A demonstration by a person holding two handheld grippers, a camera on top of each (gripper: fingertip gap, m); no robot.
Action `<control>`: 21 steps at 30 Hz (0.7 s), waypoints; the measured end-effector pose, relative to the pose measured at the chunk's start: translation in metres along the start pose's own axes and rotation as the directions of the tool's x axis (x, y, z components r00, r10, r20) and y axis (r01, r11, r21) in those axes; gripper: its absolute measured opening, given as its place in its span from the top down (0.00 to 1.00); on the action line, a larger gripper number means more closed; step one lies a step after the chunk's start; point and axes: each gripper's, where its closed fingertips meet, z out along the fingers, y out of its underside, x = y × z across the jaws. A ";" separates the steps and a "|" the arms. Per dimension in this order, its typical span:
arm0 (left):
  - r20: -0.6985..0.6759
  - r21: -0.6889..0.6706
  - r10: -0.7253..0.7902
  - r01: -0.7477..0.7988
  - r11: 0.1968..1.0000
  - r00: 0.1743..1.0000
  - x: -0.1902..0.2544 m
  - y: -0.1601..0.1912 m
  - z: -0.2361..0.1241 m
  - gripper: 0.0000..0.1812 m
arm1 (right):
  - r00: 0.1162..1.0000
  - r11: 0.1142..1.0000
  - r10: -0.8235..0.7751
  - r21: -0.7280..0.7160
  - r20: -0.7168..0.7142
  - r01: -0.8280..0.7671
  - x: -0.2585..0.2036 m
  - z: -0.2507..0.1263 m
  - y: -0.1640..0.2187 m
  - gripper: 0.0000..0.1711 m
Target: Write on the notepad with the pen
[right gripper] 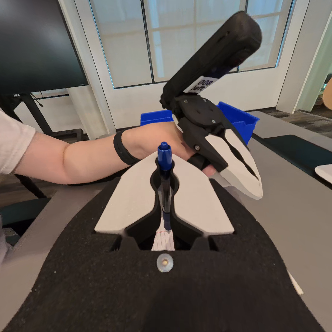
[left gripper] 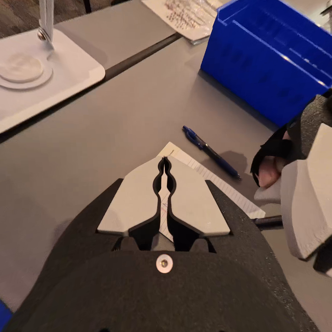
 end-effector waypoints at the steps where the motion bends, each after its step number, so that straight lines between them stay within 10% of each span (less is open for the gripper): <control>1: 0.002 -0.015 -0.009 0.009 1.000 1.000 -0.002 0.005 0.004 1.00 | 1.000 1.000 0.012 0.002 -0.001 -0.012 0.002 0.003 0.003 0.97; 21: 0.059 -0.360 0.054 -0.029 0.932 0.997 -0.017 0.066 0.022 1.00 | 0.997 0.997 0.070 0.033 0.006 -0.071 0.010 0.001 0.007 0.97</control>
